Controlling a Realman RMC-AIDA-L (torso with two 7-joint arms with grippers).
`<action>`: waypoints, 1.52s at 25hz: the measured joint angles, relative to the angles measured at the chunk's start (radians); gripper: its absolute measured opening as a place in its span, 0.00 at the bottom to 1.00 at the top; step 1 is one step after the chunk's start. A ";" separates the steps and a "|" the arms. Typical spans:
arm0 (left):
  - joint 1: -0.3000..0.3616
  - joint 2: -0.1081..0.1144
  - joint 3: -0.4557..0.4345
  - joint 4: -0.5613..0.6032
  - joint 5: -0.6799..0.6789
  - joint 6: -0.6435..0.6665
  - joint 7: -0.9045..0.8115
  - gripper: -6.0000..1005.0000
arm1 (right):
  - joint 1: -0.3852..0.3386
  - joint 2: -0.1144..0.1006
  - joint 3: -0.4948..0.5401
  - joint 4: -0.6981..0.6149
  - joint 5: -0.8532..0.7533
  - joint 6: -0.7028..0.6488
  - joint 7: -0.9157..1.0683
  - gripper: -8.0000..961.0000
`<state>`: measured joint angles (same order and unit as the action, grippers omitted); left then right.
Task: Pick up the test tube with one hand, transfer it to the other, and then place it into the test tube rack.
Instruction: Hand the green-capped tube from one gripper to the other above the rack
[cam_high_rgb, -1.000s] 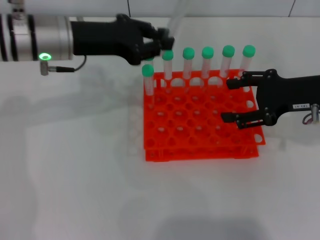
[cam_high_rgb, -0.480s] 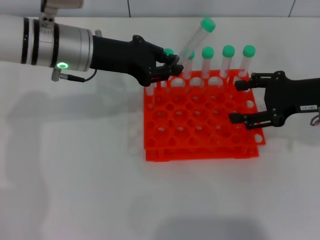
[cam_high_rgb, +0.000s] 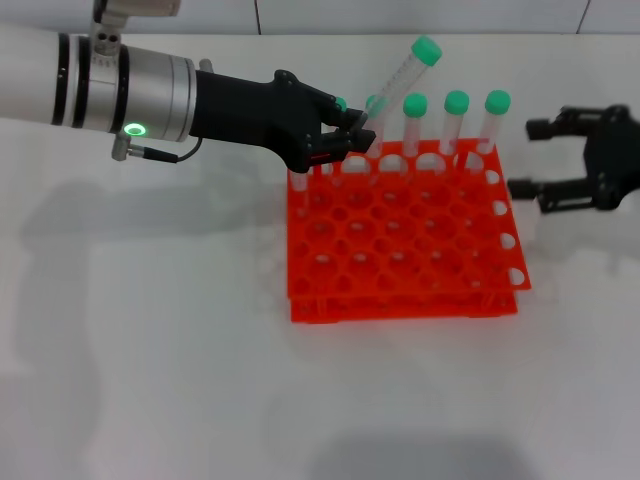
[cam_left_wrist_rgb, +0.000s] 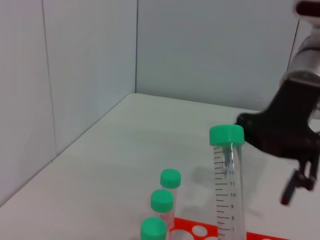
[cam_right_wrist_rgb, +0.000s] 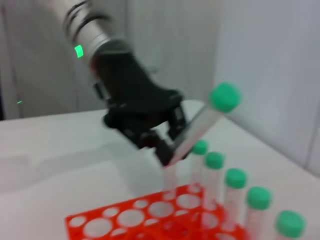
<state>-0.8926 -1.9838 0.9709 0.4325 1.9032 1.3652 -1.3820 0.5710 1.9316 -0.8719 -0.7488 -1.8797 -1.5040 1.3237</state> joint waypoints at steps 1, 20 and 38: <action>0.000 -0.001 0.000 0.000 0.000 0.000 0.000 0.25 | 0.003 -0.004 0.013 0.003 0.003 0.001 0.015 0.84; 0.001 -0.015 0.022 0.002 0.001 -0.008 0.013 0.26 | 0.018 0.044 0.132 0.319 0.270 -0.033 0.051 0.84; 0.008 -0.039 0.026 0.015 0.013 -0.009 0.035 0.27 | 0.064 0.096 0.127 0.563 0.494 -0.031 -0.208 0.84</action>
<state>-0.8842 -2.0228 0.9971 0.4480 1.9159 1.3560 -1.3472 0.6352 2.0272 -0.7452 -0.1858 -1.3860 -1.5352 1.1156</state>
